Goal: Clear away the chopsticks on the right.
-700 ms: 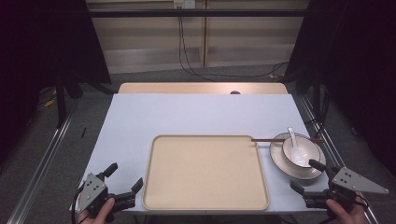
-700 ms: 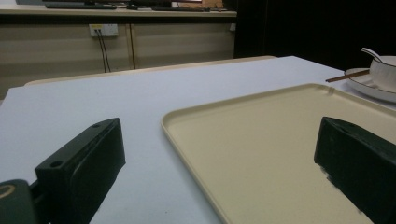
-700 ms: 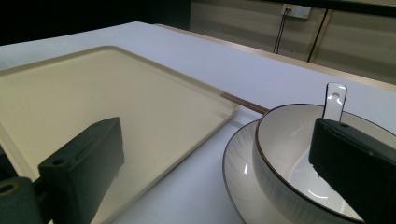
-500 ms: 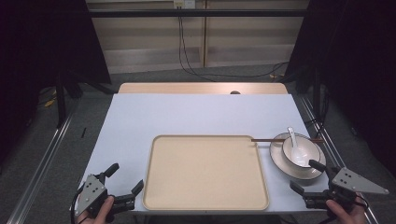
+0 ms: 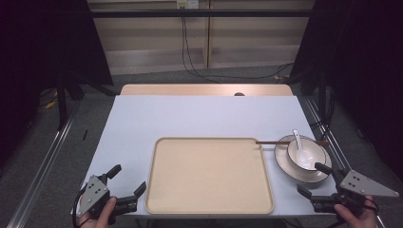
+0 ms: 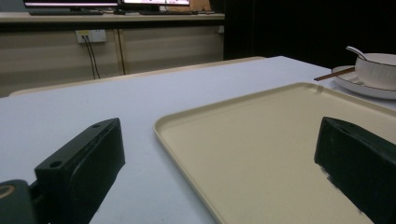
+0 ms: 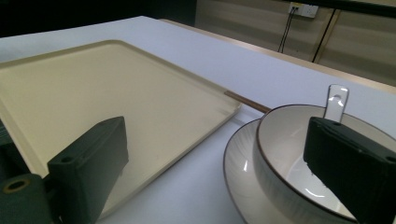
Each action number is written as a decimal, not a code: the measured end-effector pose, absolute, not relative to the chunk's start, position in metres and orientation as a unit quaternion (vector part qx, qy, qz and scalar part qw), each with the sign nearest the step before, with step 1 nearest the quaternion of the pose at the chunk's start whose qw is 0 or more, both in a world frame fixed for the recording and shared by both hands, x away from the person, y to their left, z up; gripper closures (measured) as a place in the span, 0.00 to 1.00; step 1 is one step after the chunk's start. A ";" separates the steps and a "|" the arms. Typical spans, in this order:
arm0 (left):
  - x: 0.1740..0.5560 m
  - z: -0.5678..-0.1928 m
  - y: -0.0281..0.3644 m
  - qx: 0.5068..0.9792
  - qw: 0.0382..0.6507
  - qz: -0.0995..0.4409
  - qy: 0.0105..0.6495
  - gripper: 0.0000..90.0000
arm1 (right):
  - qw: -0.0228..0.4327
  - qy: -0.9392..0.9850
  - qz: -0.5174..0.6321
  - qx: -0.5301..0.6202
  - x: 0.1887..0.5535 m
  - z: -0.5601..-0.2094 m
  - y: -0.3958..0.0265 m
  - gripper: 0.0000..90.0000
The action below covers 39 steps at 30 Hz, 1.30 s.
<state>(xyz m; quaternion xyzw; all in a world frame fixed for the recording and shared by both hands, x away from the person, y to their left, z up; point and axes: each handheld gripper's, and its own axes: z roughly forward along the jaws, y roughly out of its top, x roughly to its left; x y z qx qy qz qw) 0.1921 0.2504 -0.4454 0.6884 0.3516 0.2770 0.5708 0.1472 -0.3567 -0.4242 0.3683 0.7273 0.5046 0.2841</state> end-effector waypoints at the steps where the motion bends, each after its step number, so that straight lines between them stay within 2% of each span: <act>1: 0.192 -0.445 0.251 0.689 0.571 0.277 0.351 0.02 | 0.287 0.724 0.506 0.371 0.147 -0.422 -0.359 0.05; 12: 0.192 -0.446 0.253 0.689 0.565 0.281 0.356 0.02 | 0.260 0.747 0.493 0.362 0.167 -0.406 -0.400 0.07; 14: 0.192 -0.446 0.252 0.689 0.564 0.282 0.356 0.02 | 0.256 0.749 0.488 0.368 0.175 -0.401 -0.409 0.09; 15: 0.192 -0.446 0.252 0.692 0.562 0.283 0.354 0.02 | 0.268 0.752 0.475 0.370 0.181 -0.397 -0.416 0.13; 18: 0.192 -0.446 0.252 0.690 0.561 0.284 0.358 0.02 | 0.268 0.757 0.458 0.382 0.192 -0.394 -0.425 0.09; 24: 0.193 -0.446 0.252 0.696 0.560 0.280 0.353 0.02 | 0.262 0.769 0.438 0.385 0.222 -0.385 -0.444 0.11; 25: 0.193 -0.446 0.251 0.694 0.562 0.278 0.354 0.02 | 0.242 0.782 0.431 0.378 0.234 -0.385 -0.449 0.18; 28: 0.193 -0.446 0.251 0.694 0.562 0.281 0.353 0.02 | 0.238 0.790 0.421 0.377 0.246 -0.386 -0.453 0.20; 29: 0.193 -0.446 0.251 0.692 0.562 0.281 0.354 0.02 | 0.229 0.798 0.412 0.376 0.258 -0.386 -0.457 0.28; 31: 0.193 -0.446 0.252 0.690 0.562 0.283 0.357 0.02 | 0.221 0.804 0.407 0.372 0.264 -0.385 -0.458 0.30; 33: 0.193 -0.446 0.252 0.692 0.564 0.280 0.353 0.02 | 0.207 0.822 0.391 0.359 0.281 -0.384 -0.460 0.40; 34: 0.193 -0.446 0.252 0.692 0.564 0.280 0.353 0.02 | 0.207 0.822 0.391 0.359 0.281 -0.384 -0.460 0.40; 35: 0.193 -0.446 0.251 0.692 0.564 0.280 0.353 0.02 | 0.197 0.832 0.377 0.357 0.292 -0.382 -0.459 0.45; 39: 0.192 -0.446 0.251 0.693 0.565 0.282 0.349 0.02 | 0.187 0.847 0.354 0.349 0.307 -0.379 -0.458 0.53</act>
